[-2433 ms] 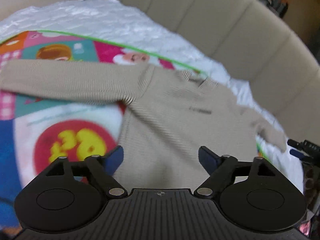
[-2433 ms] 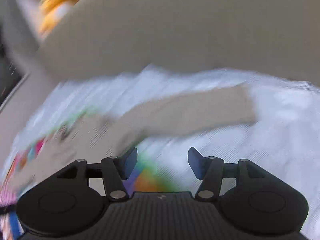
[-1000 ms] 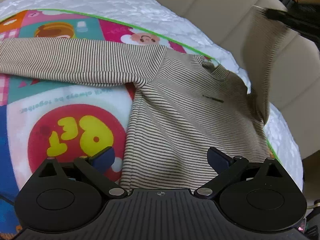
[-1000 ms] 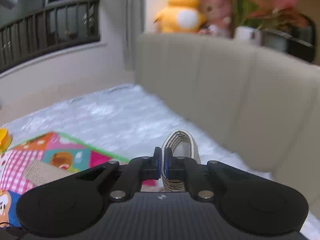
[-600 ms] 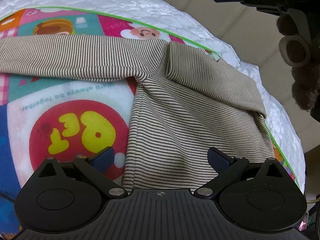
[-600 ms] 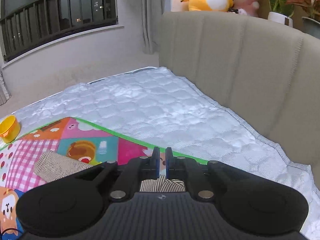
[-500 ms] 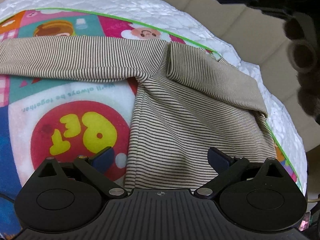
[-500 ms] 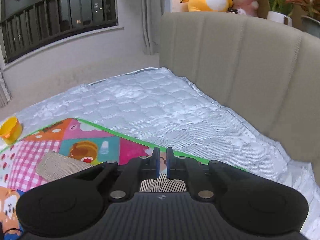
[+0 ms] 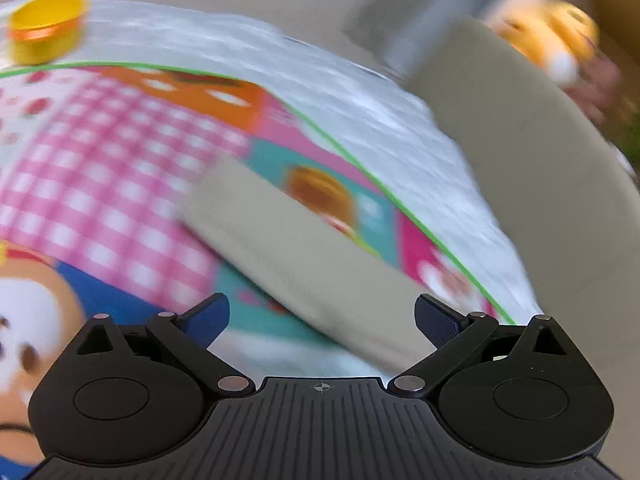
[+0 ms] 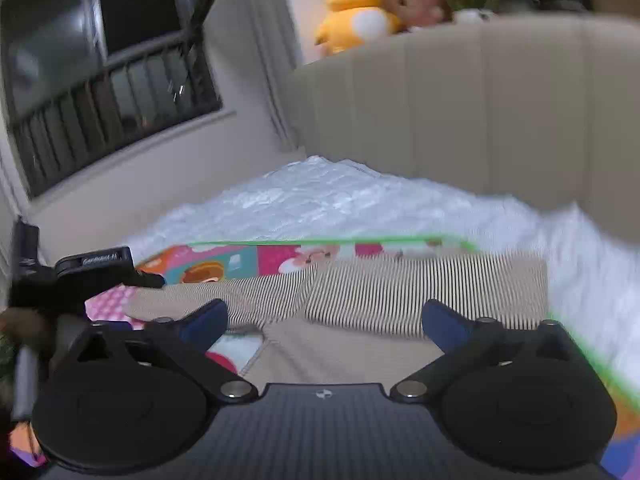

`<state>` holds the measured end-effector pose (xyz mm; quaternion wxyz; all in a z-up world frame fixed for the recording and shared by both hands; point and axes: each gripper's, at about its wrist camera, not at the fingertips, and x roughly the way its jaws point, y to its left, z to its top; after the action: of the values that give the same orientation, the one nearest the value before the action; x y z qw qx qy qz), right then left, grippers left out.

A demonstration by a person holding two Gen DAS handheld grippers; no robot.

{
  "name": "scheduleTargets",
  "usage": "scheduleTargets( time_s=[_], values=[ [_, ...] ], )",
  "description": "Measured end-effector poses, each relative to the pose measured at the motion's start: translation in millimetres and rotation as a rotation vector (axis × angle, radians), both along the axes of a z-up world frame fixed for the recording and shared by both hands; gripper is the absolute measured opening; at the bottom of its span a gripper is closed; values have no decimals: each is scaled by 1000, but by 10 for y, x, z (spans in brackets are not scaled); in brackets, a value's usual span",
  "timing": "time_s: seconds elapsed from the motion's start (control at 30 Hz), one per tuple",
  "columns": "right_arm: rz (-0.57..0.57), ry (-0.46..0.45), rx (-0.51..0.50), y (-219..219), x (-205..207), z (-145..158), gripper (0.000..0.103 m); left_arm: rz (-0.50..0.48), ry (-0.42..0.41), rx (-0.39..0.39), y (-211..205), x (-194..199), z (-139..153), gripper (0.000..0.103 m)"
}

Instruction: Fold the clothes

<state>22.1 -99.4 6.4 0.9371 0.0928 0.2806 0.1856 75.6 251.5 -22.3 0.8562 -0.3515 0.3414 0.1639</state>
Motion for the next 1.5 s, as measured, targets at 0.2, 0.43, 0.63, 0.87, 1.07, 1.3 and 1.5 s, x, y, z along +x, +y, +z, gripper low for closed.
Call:
scheduleTargets(
  time_s=[0.2, 0.43, 0.63, 0.87, 1.07, 1.3, 1.5],
  values=[
    [86, 129, 59, 61, 114, -302, 103, 97, 42, -125, 354, 230, -375, 76],
    [113, 148, 85, 79, 146, -314, 103, 83, 52, 33, 236, 416, -414, 52],
    [-24, 160, 149, -233, 278, -243, 103, 85, 35, 117, 178, 410, -276, 9],
    [-22, 215, 145, -304, 372, -312, 103, -92, -57, 371, -401, 650, 504, 9],
    [-60, 292, 247, -463, 380, -328, 103, -197, -179, 372, -1042, 824, 1144, 9],
    [-127, 402, 316, -644, 451, -478, 103, -338, -214, 326, -1874, 1043, 1318, 9],
    [-176, 472, 351, -774, 506, -610, 103, -454, -194, 296, -2445, 1159, 1152, 9]
  ],
)
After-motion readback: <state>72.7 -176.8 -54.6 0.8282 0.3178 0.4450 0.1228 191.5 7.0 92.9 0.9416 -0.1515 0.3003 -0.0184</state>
